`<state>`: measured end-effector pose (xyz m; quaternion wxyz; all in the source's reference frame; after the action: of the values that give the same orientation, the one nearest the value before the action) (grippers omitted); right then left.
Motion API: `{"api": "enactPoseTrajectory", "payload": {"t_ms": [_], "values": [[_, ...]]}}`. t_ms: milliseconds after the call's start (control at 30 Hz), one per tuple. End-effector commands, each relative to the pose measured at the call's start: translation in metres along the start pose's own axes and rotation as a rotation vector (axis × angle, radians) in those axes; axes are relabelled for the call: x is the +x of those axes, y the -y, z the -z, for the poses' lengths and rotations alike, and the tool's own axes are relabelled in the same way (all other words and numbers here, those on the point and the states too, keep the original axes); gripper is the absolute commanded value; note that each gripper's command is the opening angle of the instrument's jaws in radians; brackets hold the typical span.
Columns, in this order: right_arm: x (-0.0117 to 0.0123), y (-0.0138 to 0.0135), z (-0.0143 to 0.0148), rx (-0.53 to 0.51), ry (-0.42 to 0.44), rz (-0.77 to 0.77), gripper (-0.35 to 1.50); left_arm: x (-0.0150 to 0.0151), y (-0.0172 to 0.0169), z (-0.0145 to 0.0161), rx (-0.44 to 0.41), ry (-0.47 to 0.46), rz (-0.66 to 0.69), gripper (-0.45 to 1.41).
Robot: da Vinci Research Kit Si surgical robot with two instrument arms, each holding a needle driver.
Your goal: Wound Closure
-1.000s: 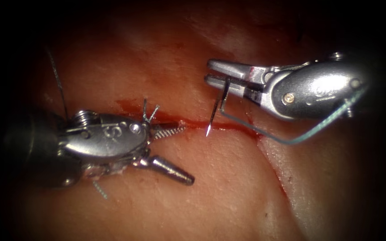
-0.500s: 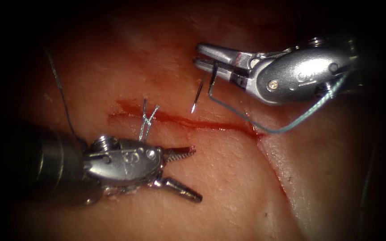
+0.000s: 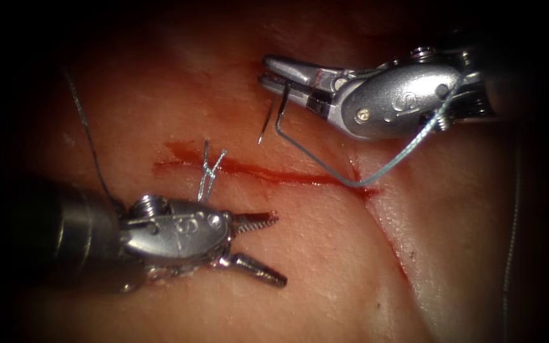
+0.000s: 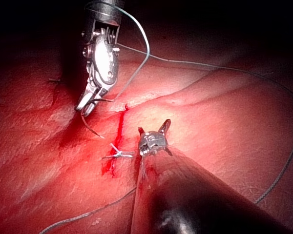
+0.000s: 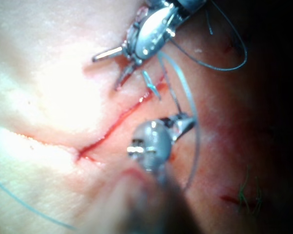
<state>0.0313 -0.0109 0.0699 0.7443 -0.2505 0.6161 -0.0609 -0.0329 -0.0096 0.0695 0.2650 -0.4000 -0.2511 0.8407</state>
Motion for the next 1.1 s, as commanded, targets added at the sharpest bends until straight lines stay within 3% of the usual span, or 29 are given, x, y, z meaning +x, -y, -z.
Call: {"api": "enactPoseTrajectory", "payload": {"t_ms": [33,733,1100], "values": [[-0.0003,0.0002,-0.0010,-0.003,-0.002,0.000,-0.35,-0.0002,0.0001,-0.0007,-0.002,-0.001,-0.002,0.37],[0.0002,0.0020,-0.0015,0.006,-0.006,0.011,-0.35,-0.0004,0.0005,0.0003,-0.014,0.002,0.000,0.34],[-0.0002,0.0043,-0.0012,0.032,-0.008,0.095,-0.35,-0.0005,0.0005,0.0005,-0.017,0.002,0.005,0.31]]}}
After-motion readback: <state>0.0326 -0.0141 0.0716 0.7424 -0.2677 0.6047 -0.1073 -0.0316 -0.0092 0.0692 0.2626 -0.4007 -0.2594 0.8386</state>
